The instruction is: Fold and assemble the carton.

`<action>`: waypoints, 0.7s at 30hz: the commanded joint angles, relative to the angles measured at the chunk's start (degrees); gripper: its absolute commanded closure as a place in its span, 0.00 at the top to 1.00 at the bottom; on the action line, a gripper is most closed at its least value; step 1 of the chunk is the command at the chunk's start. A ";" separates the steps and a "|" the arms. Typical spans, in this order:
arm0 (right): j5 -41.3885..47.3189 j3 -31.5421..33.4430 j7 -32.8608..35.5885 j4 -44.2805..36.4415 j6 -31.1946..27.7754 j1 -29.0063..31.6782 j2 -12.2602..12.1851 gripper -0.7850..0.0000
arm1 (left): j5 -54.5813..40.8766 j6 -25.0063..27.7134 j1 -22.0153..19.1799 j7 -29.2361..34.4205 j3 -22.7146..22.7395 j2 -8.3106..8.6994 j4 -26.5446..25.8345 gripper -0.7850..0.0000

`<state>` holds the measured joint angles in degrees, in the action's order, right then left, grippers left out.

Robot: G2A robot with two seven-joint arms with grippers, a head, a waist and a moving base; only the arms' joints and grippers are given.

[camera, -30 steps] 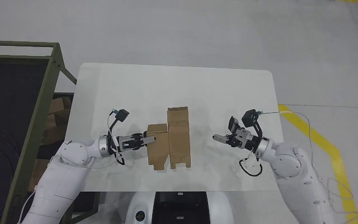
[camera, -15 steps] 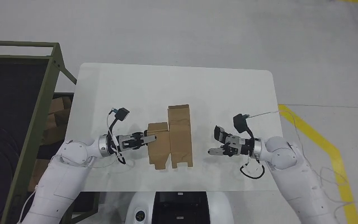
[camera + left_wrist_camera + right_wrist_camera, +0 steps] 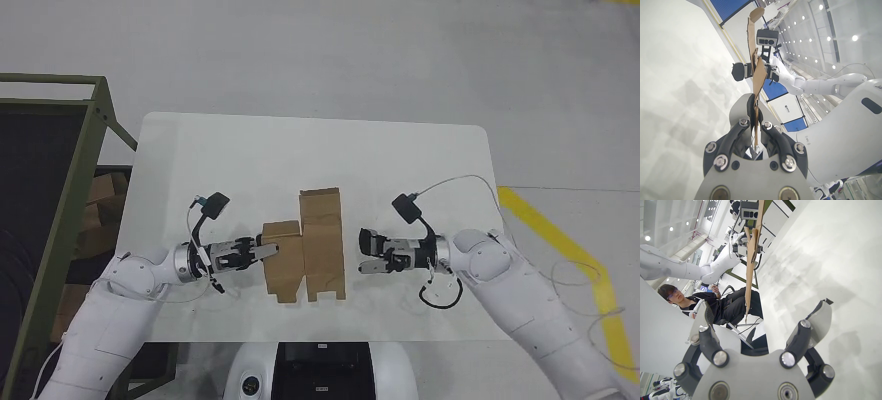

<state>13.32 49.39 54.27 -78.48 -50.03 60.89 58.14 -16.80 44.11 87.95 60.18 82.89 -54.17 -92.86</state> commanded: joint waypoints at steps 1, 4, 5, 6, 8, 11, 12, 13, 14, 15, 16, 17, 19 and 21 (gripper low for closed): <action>0.78 -2.25 -1.13 0.40 -1.13 -0.99 -0.68 1.00 | 0.57 0.50 0.17 -0.81 -0.13 0.01 -0.04 0.00; 1.55 -5.21 -2.95 1.40 -2.95 -2.47 -1.49 1.00 | 1.64 0.65 0.18 -2.11 -0.47 -0.02 -0.11 0.00; 1.93 -6.25 -3.53 1.49 -3.53 -2.91 -1.69 1.00 | 2.04 0.62 0.14 -2.52 -0.63 -0.03 -0.13 0.00; 2.27 -7.32 -4.04 1.52 -4.04 -3.38 -1.90 1.00 | 2.39 0.67 0.09 -2.92 -0.79 -0.05 -0.17 0.00; 2.45 -9.05 -4.96 1.87 -4.95 -4.39 -2.35 1.00 | 3.03 0.70 0.03 -3.78 -1.14 -0.09 -0.16 0.00; 1.92 -10.65 -6.20 2.39 -6.19 -5.38 -2.78 1.00 | 3.66 0.92 -0.09 -4.51 -1.63 -0.10 -0.22 0.00; 1.85 -11.03 -6.49 2.50 -6.48 -5.64 -2.86 1.00 | 3.74 1.13 -0.14 -4.58 -1.79 -0.09 -0.24 0.00; 1.81 -11.37 -6.74 2.56 -6.72 -5.88 -2.92 1.00 | 3.80 1.25 -0.18 -4.70 -1.91 -0.08 -0.16 0.00; 1.80 -11.66 -6.99 2.61 -6.98 -6.08 -2.97 1.00 | 3.80 1.33 -0.20 -4.78 -2.05 -0.07 -0.13 0.00; 1.84 -11.91 -7.27 2.66 -7.26 -6.25 -3.00 0.96 | 3.84 1.42 -0.26 -4.83 -2.17 -0.06 -0.13 0.00; 2.03 -12.21 -7.49 2.71 -7.47 -6.38 -3.01 0.93 | 3.87 1.55 -0.31 -4.81 -2.32 -0.04 -0.11 0.00; 2.19 -12.45 -7.66 2.82 -7.65 -6.59 -3.02 0.86 | 3.89 1.61 -0.36 -4.81 -2.46 -0.03 -0.08 0.00; 2.75 -12.90 -7.85 3.25 -7.83 -6.99 -2.97 0.78 | 3.96 1.86 -0.47 -4.77 -2.70 0.02 -0.02 0.00; 3.44 -13.34 -7.75 3.71 -7.74 -7.44 -2.85 0.71 | 3.89 2.07 -0.59 -4.82 -2.90 0.06 0.08 0.00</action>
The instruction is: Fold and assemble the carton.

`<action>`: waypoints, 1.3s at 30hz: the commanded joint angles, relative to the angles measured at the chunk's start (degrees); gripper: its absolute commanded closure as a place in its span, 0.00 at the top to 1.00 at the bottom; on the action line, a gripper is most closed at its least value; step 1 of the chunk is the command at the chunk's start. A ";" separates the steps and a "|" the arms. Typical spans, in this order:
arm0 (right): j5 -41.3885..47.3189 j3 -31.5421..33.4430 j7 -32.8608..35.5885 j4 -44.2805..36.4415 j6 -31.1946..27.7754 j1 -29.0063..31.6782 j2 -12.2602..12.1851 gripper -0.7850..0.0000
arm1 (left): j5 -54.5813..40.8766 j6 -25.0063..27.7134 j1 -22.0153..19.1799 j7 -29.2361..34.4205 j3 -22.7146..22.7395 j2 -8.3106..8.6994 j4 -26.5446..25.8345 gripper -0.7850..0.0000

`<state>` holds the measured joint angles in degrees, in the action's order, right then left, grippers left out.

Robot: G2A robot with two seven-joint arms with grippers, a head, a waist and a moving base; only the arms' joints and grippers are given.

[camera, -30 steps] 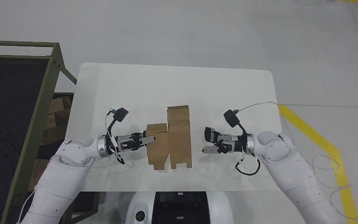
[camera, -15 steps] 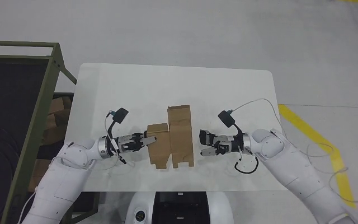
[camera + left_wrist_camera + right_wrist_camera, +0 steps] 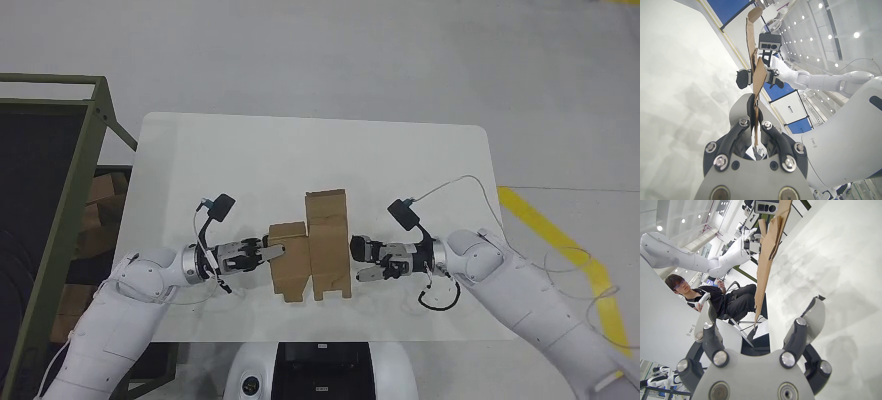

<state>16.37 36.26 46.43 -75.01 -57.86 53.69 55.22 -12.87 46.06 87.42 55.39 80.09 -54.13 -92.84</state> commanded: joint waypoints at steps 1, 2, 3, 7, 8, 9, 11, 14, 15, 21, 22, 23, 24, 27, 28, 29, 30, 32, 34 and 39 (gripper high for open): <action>0.79 -0.43 0.20 0.47 0.20 -0.45 0.15 0.67 | -0.08 0.19 -0.10 -0.08 -0.23 0.04 0.12 0.00; 1.14 -0.65 0.31 0.62 0.31 -0.67 0.23 0.64 | -0.05 0.24 -0.17 -0.05 -0.35 0.06 0.16 0.00; 1.45 -0.83 0.42 0.82 0.43 -0.89 0.33 0.62 | -0.02 0.27 -0.25 -0.08 -0.45 0.08 0.23 0.00; 1.99 -1.76 1.09 1.04 1.09 -1.74 0.72 0.61 | 0.01 0.29 -0.59 -0.16 -0.93 0.15 0.52 0.00; 2.00 -2.00 1.18 1.04 1.19 -1.94 0.81 0.61 | 0.01 0.25 -0.69 -0.20 -1.02 0.17 0.57 0.00; 1.97 -2.21 1.23 1.08 1.24 -2.11 0.90 0.61 | -0.08 0.26 -0.76 -0.21 -1.15 0.18 0.60 0.00; 1.93 -2.54 1.22 1.23 1.22 -2.37 1.07 0.60 | -0.12 0.41 -0.92 -0.28 -1.32 0.22 0.70 0.00; 2.16 -2.90 1.26 1.45 1.27 -2.71 1.32 0.54 | -0.01 0.49 -1.11 -0.37 -1.59 0.28 0.84 0.00; 2.22 -3.00 1.28 1.47 1.28 -2.84 1.41 0.52 | -0.07 0.52 -1.16 -0.40 -1.71 0.29 0.86 0.00; 2.55 -3.56 1.94 1.73 1.95 -3.40 2.10 0.44 | 0.04 0.65 -1.47 -0.58 -2.08 0.43 1.06 0.00; 2.62 -3.69 2.12 1.67 2.12 -3.51 2.23 0.44 | 0.14 0.73 -1.50 -0.69 -2.10 0.45 1.10 0.00; 2.78 -3.85 2.31 1.64 2.32 -3.59 2.35 0.43 | 0.26 0.81 -1.52 -0.84 -2.15 0.47 1.12 0.00; 2.98 -4.00 2.46 1.62 2.47 -3.72 2.48 0.42 | 0.43 0.90 -1.53 -1.02 -2.17 0.48 1.17 0.00; 3.36 -4.39 2.95 1.83 2.95 -4.14 2.86 0.38 | 0.57 1.03 -1.53 -1.33 -2.38 0.54 1.19 0.00; 3.53 -4.52 3.07 1.92 3.08 -4.25 2.99 0.36 | 0.58 1.11 -1.55 -1.39 -2.42 0.56 1.19 0.00; 3.65 -4.63 3.19 2.00 3.20 -4.38 3.11 0.34 | 0.60 1.22 -1.55 -1.46 -2.46 0.58 1.22 0.00; 3.69 -4.73 3.29 2.07 3.29 -4.49 3.23 0.33 | 0.60 1.28 -1.56 -1.53 -2.51 0.60 1.26 0.00; 3.86 -4.87 3.40 2.26 3.41 -4.67 3.45 0.29 | 0.68 1.32 -1.56 -1.77 -2.54 0.65 1.34 0.00; 3.81 -5.00 3.48 2.44 3.48 -4.83 3.64 0.25 | 0.75 1.37 -1.56 -1.91 -2.61 0.70 1.35 0.00; 4.13 -5.12 3.65 3.02 3.66 -5.03 4.03 0.15 | 0.56 1.61 -1.59 -2.13 -2.76 0.82 1.41 0.00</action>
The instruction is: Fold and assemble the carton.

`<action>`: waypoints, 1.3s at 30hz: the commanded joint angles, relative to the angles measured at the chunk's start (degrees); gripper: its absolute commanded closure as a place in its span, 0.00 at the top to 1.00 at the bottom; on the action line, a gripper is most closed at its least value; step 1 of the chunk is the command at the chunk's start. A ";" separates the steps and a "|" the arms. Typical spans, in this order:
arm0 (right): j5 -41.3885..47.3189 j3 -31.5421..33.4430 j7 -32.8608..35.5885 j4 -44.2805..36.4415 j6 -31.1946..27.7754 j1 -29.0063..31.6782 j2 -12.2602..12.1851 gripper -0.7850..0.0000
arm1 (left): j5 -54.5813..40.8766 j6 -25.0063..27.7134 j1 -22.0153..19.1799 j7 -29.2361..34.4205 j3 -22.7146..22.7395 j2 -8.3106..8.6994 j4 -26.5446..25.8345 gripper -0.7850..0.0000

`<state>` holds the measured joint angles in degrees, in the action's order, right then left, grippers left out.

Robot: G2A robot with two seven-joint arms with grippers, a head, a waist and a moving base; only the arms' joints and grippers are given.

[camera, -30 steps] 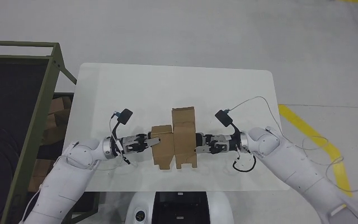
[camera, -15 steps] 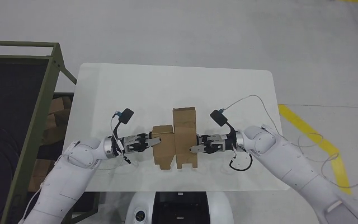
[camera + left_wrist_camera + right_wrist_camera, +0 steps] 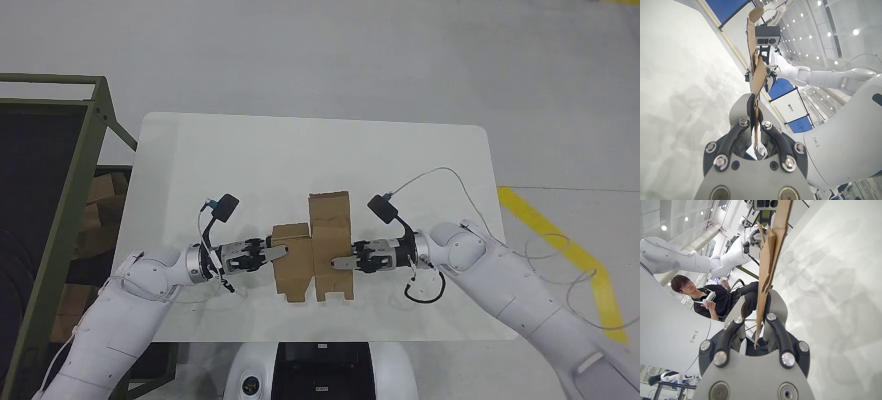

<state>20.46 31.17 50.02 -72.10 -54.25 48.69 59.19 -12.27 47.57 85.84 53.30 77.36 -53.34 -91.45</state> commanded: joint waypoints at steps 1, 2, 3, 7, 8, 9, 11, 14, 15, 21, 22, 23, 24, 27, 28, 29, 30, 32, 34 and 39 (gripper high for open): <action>0.09 -0.03 0.10 0.21 0.10 -0.07 0.13 0.12 | -0.05 0.16 -0.02 -0.07 -0.05 0.06 0.06 0.00; 0.10 -0.03 0.13 0.27 0.13 -0.10 0.18 0.09 | -0.06 0.19 -0.04 -0.09 -0.08 0.08 0.08 0.00; 0.10 -0.03 0.14 0.32 0.14 -0.12 0.24 0.06 | -0.14 0.20 -0.04 -0.20 -0.10 0.10 0.11 0.00; 0.13 0.05 0.28 0.67 0.28 -0.22 0.43 0.00 | -0.18 0.24 -0.10 -0.33 -0.24 0.20 0.13 0.00; 0.08 0.11 0.27 0.74 0.27 -0.27 0.47 0.00 | -0.26 0.26 -0.11 -0.32 -0.30 0.22 0.13 0.00; 0.15 0.18 0.27 0.90 0.27 -0.26 0.52 0.00 | -0.35 0.26 -0.13 -0.38 -0.33 0.24 0.15 0.00; 0.15 0.26 0.34 1.12 0.34 -0.30 0.62 0.00 | -0.48 0.17 -0.16 -0.38 -0.47 0.29 0.16 0.17; 0.30 0.50 0.27 1.45 0.27 -0.32 0.68 0.00 | -0.76 -0.22 -0.34 -0.53 -0.74 0.32 0.24 1.00; 0.25 0.57 0.25 1.48 0.25 -0.29 0.66 0.00 | -0.92 -0.38 -0.42 -0.65 -0.79 0.33 0.33 1.00; -0.51 1.00 0.35 0.86 0.35 -0.12 0.06 0.00 | -3.56 -0.63 -0.71 -1.50 -0.83 0.38 0.99 1.00; -0.64 1.06 0.38 0.73 0.38 -0.05 -0.08 0.00 | -4.16 -0.63 -0.74 -1.42 -0.85 0.39 1.13 1.00; -0.72 1.08 0.46 0.57 0.46 -0.02 -0.21 0.00 | -4.84 -0.61 -0.80 -1.36 -0.82 0.41 1.28 1.00; -0.87 1.07 0.55 0.36 0.54 -0.01 -0.35 0.00 | -5.50 -0.54 -0.87 -1.26 -0.77 0.44 1.47 1.00; -1.60 0.69 0.66 -0.53 0.65 -0.10 -0.79 0.00 | -7.58 -0.26 -1.04 -0.70 -0.54 0.54 2.03 1.00; -1.99 0.46 0.63 -0.91 0.62 -0.19 -0.96 0.00 | -8.30 -0.16 -1.07 -0.30 -0.44 0.59 2.15 1.00; -2.36 0.22 0.51 -1.25 0.50 -0.26 -1.15 0.00 | -8.84 -0.10 -1.09 0.19 -0.29 0.66 2.24 1.00; -2.83 -0.02 0.28 -1.58 0.27 -0.36 -1.36 0.00 | -9.33 0.00 -1.09 0.53 -0.11 0.72 2.24 1.00; -3.92 -0.60 -0.37 -2.27 -0.38 -0.49 -1.82 0.00 | -9.87 -0.01 -0.98 1.17 0.20 0.84 1.97 1.00; -4.76 -1.34 -1.13 -2.99 -1.14 -0.66 -2.30 0.00 | -10.85 -0.06 -0.68 1.61 0.38 0.93 1.42 1.00; -5.45 -2.85 -2.33 -3.38 -2.34 -1.26 -3.41 0.00 | -11.61 -0.78 -0.45 2.25 0.44 1.03 1.14 1.00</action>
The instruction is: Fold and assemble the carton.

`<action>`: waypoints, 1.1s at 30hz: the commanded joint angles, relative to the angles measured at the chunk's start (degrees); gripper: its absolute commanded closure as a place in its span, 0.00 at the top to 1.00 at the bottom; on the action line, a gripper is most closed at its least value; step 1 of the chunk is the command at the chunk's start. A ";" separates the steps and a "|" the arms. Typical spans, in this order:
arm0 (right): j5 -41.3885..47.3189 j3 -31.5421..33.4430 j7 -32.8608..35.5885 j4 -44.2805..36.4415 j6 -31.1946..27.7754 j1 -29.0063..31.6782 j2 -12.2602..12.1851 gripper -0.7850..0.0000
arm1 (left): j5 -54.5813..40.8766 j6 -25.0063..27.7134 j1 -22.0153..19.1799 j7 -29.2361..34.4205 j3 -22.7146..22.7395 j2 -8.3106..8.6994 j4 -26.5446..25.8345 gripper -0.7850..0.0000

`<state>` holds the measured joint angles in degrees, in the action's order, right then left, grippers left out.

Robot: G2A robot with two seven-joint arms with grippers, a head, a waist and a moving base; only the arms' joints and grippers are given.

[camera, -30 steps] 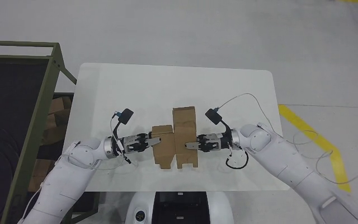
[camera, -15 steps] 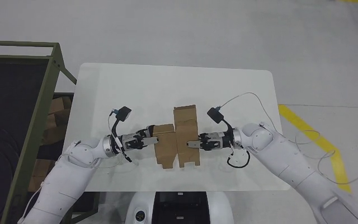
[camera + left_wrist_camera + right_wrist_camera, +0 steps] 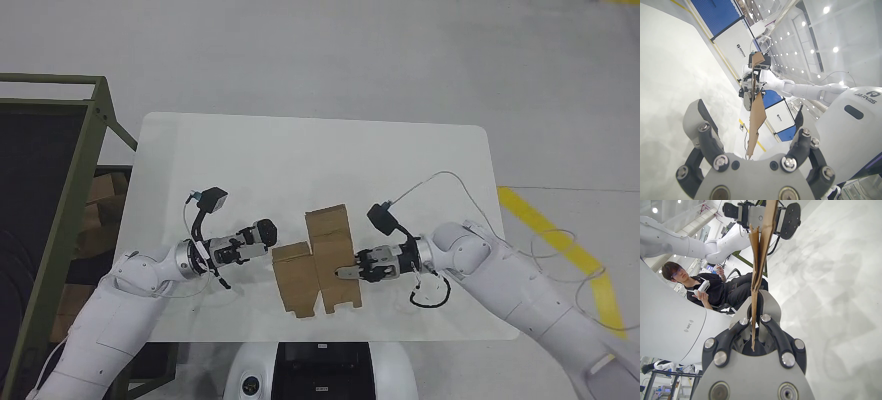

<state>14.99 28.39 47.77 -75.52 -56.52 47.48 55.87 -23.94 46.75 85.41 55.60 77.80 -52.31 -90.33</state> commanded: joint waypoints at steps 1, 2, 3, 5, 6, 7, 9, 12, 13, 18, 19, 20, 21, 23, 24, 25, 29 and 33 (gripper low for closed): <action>0.02 -0.07 -0.08 0.03 -0.08 -0.05 -0.09 0.00 | 0.06 0.03 -0.02 -0.05 -0.01 -0.01 0.02 1.00; 0.02 -0.07 -0.08 0.03 -0.08 -0.05 -0.09 0.00 | 0.06 0.03 -0.02 -0.05 -0.01 -0.01 0.02 1.00; 0.02 -0.07 -0.08 0.03 -0.08 -0.05 -0.09 0.00 | 0.06 0.03 -0.02 -0.05 -0.01 -0.01 0.02 1.00; 0.02 -0.07 -0.08 0.03 -0.08 -0.05 -0.09 0.00 | 0.06 0.03 -0.02 -0.05 -0.01 -0.01 0.02 1.00; 0.02 -0.07 -0.08 0.03 -0.08 -0.05 -0.09 0.00 | 0.06 0.03 -0.02 -0.05 -0.01 -0.01 0.02 1.00; 0.02 -0.07 -0.08 0.03 -0.08 -0.05 -0.09 0.00 | 0.06 0.03 -0.02 -0.05 -0.01 -0.01 0.02 1.00; 0.02 -0.07 -0.08 0.03 -0.08 -0.05 -0.09 0.00 | 0.06 0.03 -0.02 -0.05 -0.01 -0.01 0.02 1.00; -0.92 0.18 -1.14 -0.49 0.73 0.67 -0.08 0.00 | 0.06 0.03 -0.02 -0.05 -0.01 -0.01 0.02 1.00; -1.35 0.39 -1.49 -0.71 0.41 1.10 -0.13 0.00 | 0.06 0.03 -0.02 -0.05 -0.01 -0.01 0.02 1.00; -1.92 1.61 -2.13 -1.38 0.01 2.26 -0.44 0.00 | 1.93 0.62 -1.72 -2.15 -0.58 -0.30 0.04 1.00; -1.75 1.70 -2.03 -1.48 -0.01 2.31 -0.46 0.00 | 2.17 1.03 -2.08 -2.04 -0.84 -0.35 0.26 1.00; -1.40 1.76 -1.70 -1.62 -0.08 2.36 -0.48 0.00 | 2.45 1.83 -2.72 -1.74 -1.19 -0.41 0.63 1.00; -0.91 1.77 -1.18 -1.75 -0.32 2.32 -0.48 0.00 | 2.25 2.92 -3.29 -1.58 -1.59 -0.50 1.07 1.00; 0.23 1.63 -0.36 -1.75 -0.35 2.01 -0.44 0.00 | 2.76 4.08 -4.62 -2.15 -2.59 -0.61 1.97 1.00; 0.53 1.51 -0.23 -1.77 -0.23 1.92 -0.41 0.00 | 2.90 4.37 -4.97 -2.44 -2.98 -0.63 2.07 1.00; 1.01 1.17 0.12 -1.80 0.13 1.63 -0.34 0.00 | 3.39 4.83 -5.68 -2.91 -3.80 -0.62 2.42 1.00; 2.60 -0.15 1.30 -1.67 1.31 0.62 -0.04 0.00 | 5.44 8.41 -7.47 -6.48 -6.29 -0.55 3.48 1.00; 3.76 -1.31 1.77 -1.22 1.77 -0.32 0.21 0.00 | 7.55 10.64 -9.30 -8.71 -8.72 -0.46 4.88 1.00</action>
<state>18.57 27.29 49.50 -76.83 -54.78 47.32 56.03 -16.92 56.95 76.52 47.36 69.69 -52.78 -85.73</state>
